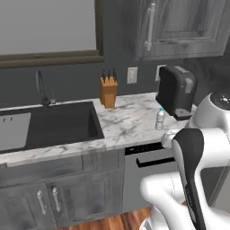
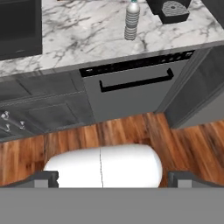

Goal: Take the bottled waters from the counter and place them in the freezer to freeze. Close the freezer door after placing the bottles.

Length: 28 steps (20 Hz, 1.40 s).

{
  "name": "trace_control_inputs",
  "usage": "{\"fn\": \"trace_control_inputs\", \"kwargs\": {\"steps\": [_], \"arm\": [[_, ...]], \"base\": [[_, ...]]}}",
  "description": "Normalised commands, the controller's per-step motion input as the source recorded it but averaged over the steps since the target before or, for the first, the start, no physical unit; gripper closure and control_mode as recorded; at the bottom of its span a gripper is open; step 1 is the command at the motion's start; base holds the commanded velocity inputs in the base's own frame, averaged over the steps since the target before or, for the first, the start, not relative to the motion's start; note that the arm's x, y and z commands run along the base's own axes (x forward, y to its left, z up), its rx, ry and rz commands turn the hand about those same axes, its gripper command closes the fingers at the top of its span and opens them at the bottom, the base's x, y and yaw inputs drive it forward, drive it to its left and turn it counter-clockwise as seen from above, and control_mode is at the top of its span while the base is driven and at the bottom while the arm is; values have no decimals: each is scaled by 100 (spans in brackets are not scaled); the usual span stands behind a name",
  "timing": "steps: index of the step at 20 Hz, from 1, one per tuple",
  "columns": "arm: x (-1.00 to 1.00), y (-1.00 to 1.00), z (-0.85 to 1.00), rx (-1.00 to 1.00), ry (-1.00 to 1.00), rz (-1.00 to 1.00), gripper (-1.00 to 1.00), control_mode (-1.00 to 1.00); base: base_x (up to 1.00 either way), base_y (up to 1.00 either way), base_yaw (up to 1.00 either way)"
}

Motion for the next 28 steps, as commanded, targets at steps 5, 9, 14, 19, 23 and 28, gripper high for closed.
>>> {"fn": "trace_control_inputs", "kwargs": {"steps": [5,9,14,19,23,28], "arm": [[0,0,0,0,0,0,-100,100],[0,0,0,0,0,0,-100,100],[0,0,0,0,0,0,-100,100],[0,0,0,0,0,0,-100,100],[0,0,0,0,0,0,-100,100],[0,0,0,0,0,0,-100,100]], "base": [[34,54,-17],[32,49,-18],[31,45,-19],[37,31,-19],[44,22,-18],[36,20,-18]]}}
